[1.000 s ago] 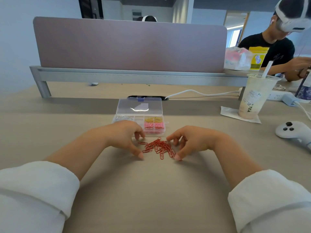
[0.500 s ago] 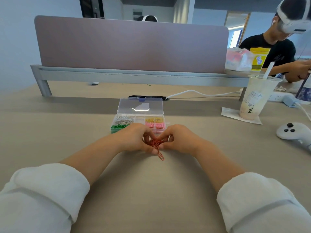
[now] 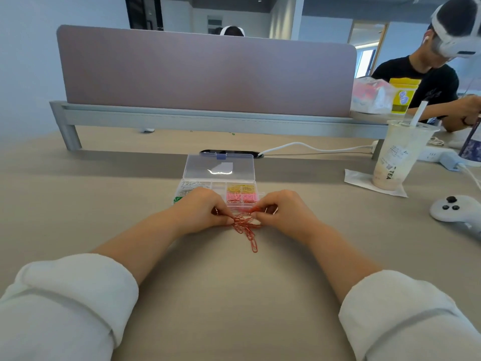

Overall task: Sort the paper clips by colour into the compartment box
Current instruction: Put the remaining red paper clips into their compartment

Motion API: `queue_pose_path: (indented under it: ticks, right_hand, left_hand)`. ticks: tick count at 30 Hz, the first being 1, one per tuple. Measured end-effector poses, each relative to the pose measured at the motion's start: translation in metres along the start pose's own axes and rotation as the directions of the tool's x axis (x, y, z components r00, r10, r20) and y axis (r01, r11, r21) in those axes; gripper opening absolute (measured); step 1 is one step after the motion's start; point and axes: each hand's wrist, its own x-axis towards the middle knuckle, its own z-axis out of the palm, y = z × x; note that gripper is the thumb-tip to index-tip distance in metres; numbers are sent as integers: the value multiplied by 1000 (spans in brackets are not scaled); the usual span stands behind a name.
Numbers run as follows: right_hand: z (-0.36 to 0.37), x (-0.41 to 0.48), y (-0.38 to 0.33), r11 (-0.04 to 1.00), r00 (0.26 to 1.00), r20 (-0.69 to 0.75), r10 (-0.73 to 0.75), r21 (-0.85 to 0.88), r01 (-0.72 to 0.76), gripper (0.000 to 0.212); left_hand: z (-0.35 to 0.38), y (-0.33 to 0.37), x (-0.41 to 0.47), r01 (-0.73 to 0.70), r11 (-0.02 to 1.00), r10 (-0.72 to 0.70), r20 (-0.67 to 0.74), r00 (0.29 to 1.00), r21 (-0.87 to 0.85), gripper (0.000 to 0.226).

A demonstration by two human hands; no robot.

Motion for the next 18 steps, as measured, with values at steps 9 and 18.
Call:
queue_pose_path:
  ticks: [9,18]
  right_hand:
    - [19,26,0,998,985,-167,30,-49,-39,19]
    - [20,27,2,996,991,-108,79,43,-75,22]
  left_hand:
    - [2,-5,0,-32,999,31,-40,999,-40,19]
    - [5,-5,12,-33,960,-82,-391,917,-280,19]
